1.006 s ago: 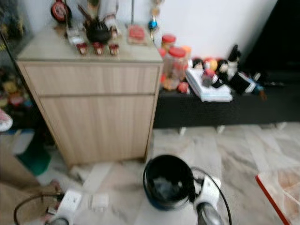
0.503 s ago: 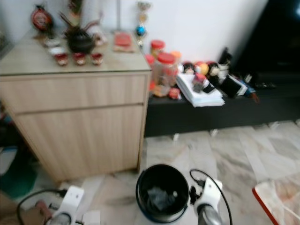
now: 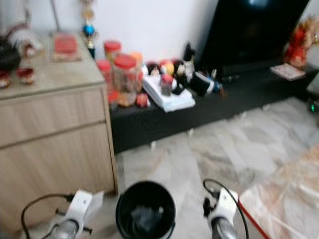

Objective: Picking trash to rubbish bin

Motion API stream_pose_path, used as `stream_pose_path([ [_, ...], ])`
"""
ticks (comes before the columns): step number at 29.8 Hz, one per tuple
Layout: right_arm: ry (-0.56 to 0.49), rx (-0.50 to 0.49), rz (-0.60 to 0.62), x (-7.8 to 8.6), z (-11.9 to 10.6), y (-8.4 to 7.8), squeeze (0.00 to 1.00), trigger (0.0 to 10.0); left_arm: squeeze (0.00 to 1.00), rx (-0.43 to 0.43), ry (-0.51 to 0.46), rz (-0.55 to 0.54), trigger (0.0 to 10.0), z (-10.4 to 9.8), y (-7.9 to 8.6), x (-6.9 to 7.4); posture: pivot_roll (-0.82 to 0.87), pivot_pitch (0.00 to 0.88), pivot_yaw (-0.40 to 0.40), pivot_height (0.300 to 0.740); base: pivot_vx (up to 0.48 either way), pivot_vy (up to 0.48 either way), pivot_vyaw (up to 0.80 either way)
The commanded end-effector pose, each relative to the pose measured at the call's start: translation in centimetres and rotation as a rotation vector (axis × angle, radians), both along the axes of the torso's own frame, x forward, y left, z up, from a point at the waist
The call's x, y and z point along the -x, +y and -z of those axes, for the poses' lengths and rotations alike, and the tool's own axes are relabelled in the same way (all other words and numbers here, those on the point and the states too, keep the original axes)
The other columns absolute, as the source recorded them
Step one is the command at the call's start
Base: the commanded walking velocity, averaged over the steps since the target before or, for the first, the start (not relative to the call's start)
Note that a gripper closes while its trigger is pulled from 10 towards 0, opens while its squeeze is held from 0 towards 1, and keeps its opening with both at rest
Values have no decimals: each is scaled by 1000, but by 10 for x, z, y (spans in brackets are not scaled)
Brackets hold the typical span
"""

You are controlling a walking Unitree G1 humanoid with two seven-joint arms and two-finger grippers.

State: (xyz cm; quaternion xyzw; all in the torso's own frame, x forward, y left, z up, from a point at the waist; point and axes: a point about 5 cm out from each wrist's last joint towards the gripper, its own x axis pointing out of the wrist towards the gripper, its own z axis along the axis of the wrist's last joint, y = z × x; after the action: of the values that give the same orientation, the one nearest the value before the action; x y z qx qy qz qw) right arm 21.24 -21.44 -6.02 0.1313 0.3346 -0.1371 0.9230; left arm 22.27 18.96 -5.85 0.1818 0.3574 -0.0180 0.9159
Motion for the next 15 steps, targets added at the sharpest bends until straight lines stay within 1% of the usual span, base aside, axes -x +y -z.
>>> stream_pose_path([
  [1, -2, 18, 16, 2, -1, -9, 0, 10000, 0, 37, -23, 33, 10000, -2, -13, -4, 223, 0, -91, 740, 0, 0, 0],
  [7, -3, 15, 15, 2, -1, -8, 0, 10000, 0, 35, -31, 42, 10000, -3, -14, -6, 223, 0, -91, 740, 0, 0, 0],
  [13, -3, 19, 1, 2, -1, -7, 0, 10000, 0, 61, -70, 56, 10000, -9, -20, -14, 224, 0, -93, 740, 0, 0, 0],
  [15, -10, 31, -28, -1, -2, -6, 0, 10000, 0, 88, -99, 77, 10000, -14, -26, -22, 223, 0, -95, 740, 0, 0, 0],
])
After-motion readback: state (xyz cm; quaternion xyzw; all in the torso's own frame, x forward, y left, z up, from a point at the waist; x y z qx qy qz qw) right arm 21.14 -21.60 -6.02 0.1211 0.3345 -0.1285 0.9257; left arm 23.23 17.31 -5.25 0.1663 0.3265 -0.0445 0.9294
